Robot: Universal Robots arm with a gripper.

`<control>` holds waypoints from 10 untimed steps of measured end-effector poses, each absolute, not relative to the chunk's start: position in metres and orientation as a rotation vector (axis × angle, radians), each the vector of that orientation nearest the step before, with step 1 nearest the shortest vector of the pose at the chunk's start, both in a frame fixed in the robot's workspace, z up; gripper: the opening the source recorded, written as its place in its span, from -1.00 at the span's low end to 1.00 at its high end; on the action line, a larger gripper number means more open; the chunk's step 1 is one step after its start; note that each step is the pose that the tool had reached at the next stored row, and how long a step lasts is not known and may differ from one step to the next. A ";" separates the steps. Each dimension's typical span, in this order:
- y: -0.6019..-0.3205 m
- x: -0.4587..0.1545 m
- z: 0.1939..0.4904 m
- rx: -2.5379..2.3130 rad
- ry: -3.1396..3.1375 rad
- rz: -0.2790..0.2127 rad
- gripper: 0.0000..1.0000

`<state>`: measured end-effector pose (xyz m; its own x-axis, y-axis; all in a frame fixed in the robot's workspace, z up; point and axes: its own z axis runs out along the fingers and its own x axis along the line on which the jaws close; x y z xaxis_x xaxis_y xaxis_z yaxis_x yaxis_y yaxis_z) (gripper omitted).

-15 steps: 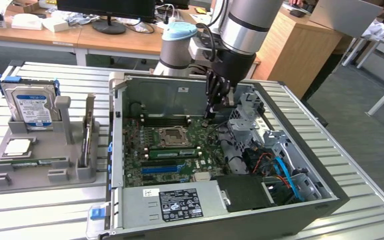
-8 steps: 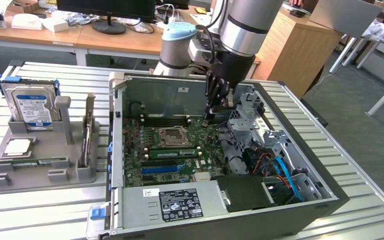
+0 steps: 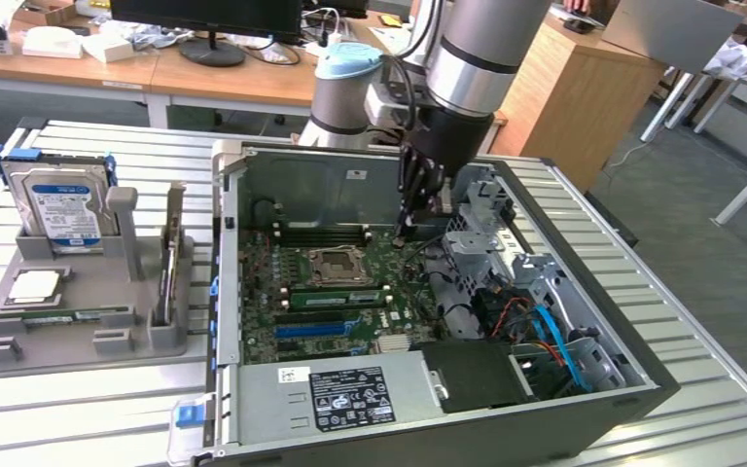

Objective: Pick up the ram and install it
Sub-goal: 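Press down the ram until it locks into place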

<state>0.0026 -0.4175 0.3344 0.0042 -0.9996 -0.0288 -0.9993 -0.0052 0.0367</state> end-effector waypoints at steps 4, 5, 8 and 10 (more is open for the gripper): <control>-0.417 0.003 0.330 2.222 -2.212 -0.073 -0.80; -0.417 0.003 0.329 2.222 -2.212 -0.073 -0.80; -0.417 0.003 0.327 2.222 -2.212 -0.073 -0.80; -0.417 0.003 0.325 2.222 -2.212 -0.073 -0.80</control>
